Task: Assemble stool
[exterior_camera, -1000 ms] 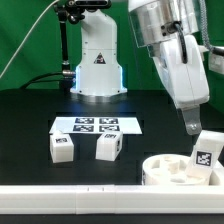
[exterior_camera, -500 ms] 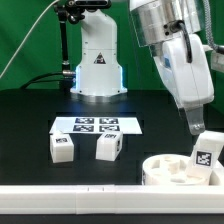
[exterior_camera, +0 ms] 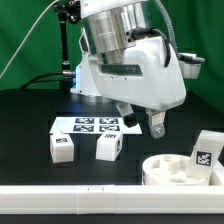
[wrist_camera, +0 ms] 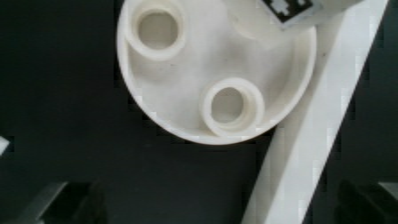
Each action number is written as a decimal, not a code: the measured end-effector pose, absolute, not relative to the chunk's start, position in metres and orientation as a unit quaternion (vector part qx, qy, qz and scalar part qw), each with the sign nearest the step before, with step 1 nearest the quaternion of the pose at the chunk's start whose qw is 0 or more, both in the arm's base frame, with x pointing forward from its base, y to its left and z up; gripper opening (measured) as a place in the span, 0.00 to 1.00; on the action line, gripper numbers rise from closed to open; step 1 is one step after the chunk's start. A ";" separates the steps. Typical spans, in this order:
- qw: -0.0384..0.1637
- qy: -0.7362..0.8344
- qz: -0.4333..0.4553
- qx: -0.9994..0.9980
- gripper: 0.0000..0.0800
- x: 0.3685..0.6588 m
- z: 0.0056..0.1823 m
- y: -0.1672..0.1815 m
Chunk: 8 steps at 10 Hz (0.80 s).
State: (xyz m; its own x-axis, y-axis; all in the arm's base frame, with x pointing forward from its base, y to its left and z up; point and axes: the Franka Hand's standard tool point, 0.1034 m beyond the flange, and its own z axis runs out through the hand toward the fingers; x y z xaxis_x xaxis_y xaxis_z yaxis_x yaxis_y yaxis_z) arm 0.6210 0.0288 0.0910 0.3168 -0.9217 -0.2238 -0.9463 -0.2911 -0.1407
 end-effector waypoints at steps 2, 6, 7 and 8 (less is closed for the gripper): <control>0.124 0.578 0.049 -0.805 0.81 0.621 0.091 0.030; 0.116 0.494 0.067 -0.859 0.81 0.615 0.090 0.024; 0.111 0.452 0.073 -0.882 0.81 0.614 0.090 0.018; 0.111 0.445 0.073 -0.886 0.81 0.613 0.090 0.013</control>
Offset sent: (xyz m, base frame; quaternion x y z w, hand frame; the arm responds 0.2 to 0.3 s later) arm 0.0000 0.0000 0.0000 0.0000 0.0000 0.0000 1.0000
